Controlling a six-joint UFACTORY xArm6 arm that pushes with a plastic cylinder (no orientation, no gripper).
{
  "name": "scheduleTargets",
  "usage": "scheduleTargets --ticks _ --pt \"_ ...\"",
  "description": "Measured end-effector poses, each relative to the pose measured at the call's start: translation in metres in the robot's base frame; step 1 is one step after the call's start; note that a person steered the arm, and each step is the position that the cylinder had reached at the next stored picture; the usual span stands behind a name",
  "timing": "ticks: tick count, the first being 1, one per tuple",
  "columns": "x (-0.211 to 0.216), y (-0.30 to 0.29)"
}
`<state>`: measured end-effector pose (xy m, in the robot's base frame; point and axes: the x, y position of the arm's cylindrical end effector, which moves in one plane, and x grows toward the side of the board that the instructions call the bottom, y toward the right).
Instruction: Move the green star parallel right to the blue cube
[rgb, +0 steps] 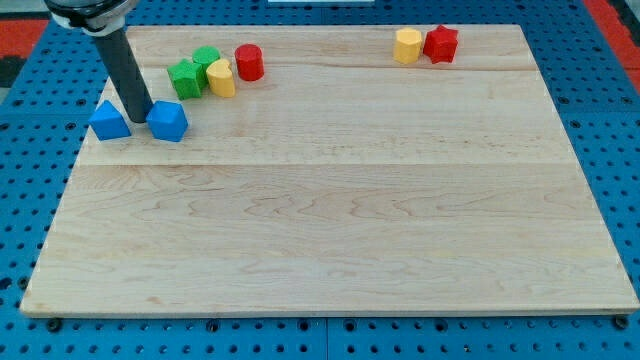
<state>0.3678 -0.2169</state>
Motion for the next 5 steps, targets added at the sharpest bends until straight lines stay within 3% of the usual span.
scheduleTargets --ticks 3,4,5 --pt "-0.104 -0.056" --pt "-0.098 -0.008" --pt "-0.057 0.046"
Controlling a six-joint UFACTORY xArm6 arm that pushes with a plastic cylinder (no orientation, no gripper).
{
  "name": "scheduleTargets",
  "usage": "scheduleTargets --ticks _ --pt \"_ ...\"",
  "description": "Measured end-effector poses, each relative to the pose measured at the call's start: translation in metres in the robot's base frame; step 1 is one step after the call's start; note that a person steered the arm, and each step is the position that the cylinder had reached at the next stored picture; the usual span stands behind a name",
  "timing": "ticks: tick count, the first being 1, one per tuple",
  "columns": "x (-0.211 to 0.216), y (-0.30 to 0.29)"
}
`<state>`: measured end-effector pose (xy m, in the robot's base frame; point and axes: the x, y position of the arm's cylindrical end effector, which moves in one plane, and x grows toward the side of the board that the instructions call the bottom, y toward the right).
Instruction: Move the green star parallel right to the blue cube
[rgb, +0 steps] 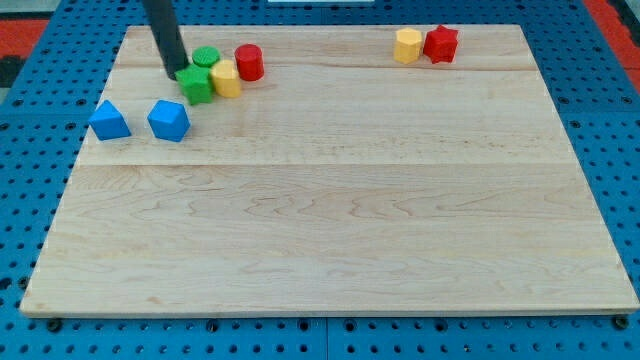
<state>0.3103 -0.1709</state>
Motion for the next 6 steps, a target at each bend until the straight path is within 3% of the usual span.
scheduleTargets --ticks 2,4,6 --pt "-0.002 0.045" --pt "0.043 0.057" --pt "-0.009 0.020"
